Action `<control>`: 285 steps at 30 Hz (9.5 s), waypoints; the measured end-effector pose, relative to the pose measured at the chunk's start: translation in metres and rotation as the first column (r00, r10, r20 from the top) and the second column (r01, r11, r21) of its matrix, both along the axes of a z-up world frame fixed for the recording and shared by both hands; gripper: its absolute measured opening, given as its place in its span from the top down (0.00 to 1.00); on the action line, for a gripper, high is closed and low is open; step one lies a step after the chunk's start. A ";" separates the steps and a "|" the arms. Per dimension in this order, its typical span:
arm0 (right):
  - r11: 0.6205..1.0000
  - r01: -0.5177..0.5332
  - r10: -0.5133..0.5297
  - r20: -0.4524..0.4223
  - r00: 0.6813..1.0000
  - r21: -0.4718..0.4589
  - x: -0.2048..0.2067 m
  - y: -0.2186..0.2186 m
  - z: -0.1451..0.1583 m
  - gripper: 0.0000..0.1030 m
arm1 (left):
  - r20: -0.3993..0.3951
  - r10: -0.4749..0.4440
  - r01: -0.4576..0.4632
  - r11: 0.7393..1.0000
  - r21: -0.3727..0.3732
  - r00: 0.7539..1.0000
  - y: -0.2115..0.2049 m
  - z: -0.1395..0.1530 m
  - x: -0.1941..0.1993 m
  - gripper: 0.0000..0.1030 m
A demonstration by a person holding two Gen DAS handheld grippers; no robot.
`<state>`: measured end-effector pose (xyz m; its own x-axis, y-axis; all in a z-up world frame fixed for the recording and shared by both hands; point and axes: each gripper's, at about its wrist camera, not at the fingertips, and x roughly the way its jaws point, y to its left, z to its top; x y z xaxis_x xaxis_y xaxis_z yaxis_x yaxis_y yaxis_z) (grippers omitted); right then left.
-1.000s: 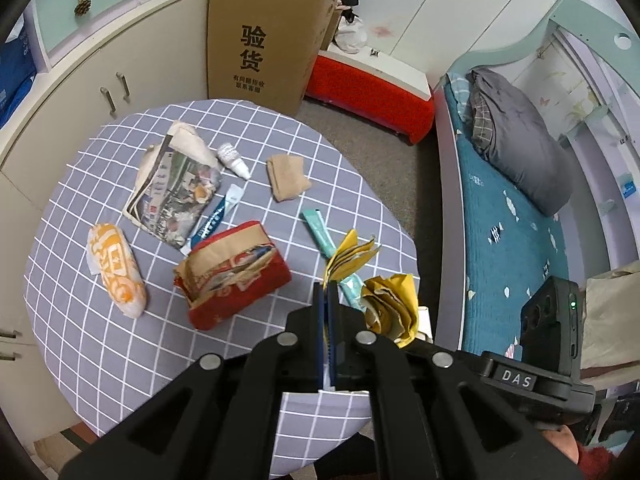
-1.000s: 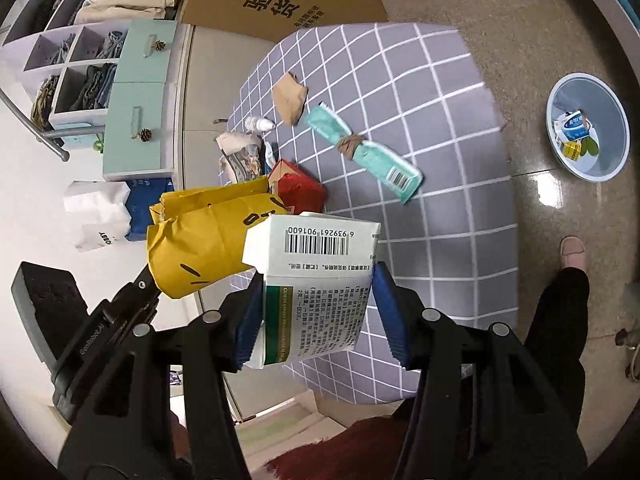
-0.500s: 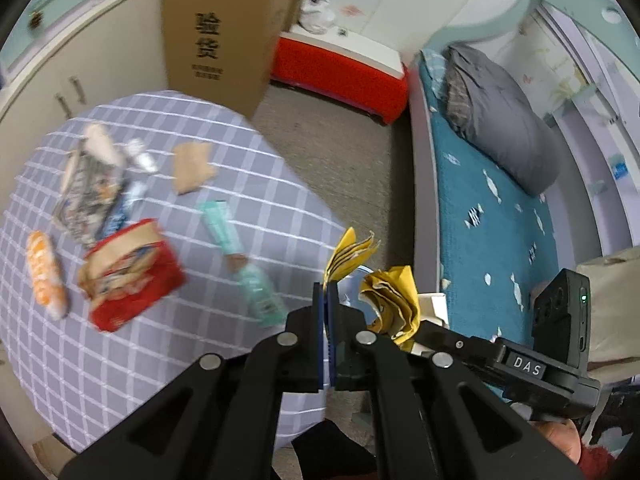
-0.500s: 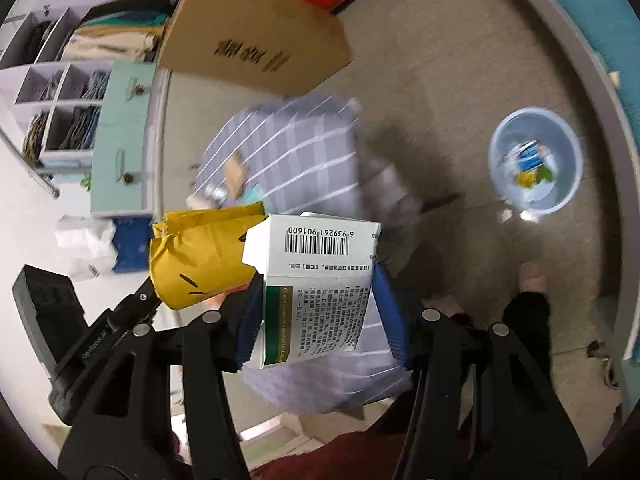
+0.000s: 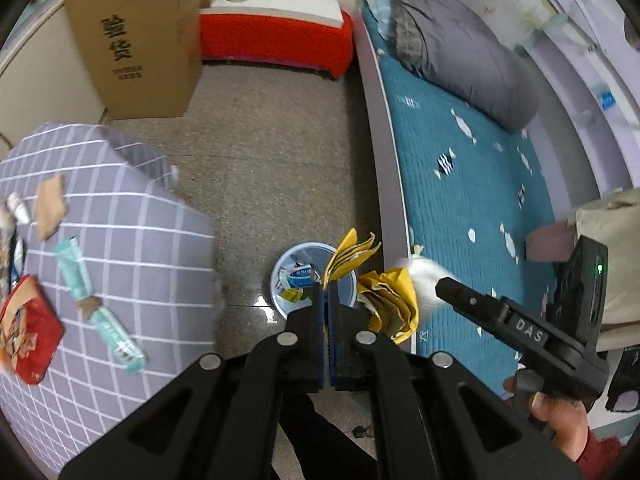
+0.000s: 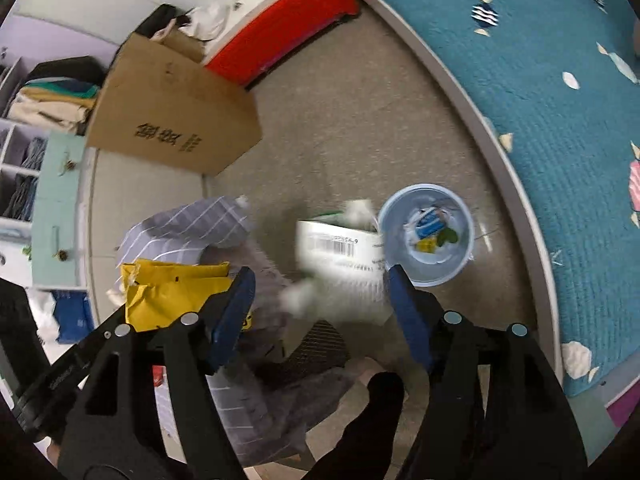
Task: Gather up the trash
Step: 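Open the right gripper over the wastebasket while the left opens to drop the yellow bag, then move both tools back over the table, then grasp the red-brown paper bag with the left gripper while the right grasps the teal toothbrush package, then carry the paper bag and toothbrush package over the wastebasket, then open both grippers to drop the items into the wastebasket, then move both tools back over the table toward the remaining trash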
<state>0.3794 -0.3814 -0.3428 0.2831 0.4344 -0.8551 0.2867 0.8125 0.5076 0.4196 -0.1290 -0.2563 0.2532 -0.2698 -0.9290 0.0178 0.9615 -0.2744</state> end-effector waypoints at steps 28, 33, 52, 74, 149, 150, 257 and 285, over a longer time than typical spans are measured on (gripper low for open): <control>0.975 0.054 -0.016 0.175 0.984 -0.214 -0.038 -0.069 0.045 0.29 | -0.049 -0.223 0.225 0.973 0.047 0.974 -0.116 -0.022 0.020 0.91; 0.974 0.078 -0.042 0.172 0.984 -0.211 -0.045 -0.078 0.045 0.28 | -0.014 -0.205 0.206 0.977 0.063 0.979 -0.120 -0.014 0.015 0.35; 0.941 -0.267 0.315 0.249 0.916 -0.208 -0.034 0.089 0.085 0.28 | 0.141 0.094 -0.110 0.988 0.111 0.986 0.052 0.063 -0.050 0.28; 0.893 -0.354 0.420 0.236 0.876 -0.276 -0.118 0.355 0.103 0.28 | 0.166 0.193 -0.201 0.979 0.032 0.967 0.321 0.064 -0.161 0.28; 0.736 -0.504 0.607 0.112 0.787 -0.451 -0.036 0.382 -0.013 0.53 | -0.031 0.114 -0.113 0.993 0.042 0.993 0.304 -0.047 -0.101 0.98; 0.724 -0.513 0.619 0.106 0.778 -0.461 -0.037 0.383 -0.013 0.64 | -0.029 0.126 -0.125 0.992 0.028 0.992 0.303 -0.045 -0.102 0.98; 0.922 -0.332 0.380 0.288 0.879 -0.201 -0.057 0.219 0.101 0.30 | 0.125 0.133 -0.128 0.991 -0.049 0.983 0.183 0.060 -0.088 0.28; 0.890 -0.400 0.442 0.198 0.875 -0.220 -0.103 0.388 0.056 0.29 | 0.031 0.295 -0.294 0.956 -0.019 0.955 0.390 0.015 -0.147 0.26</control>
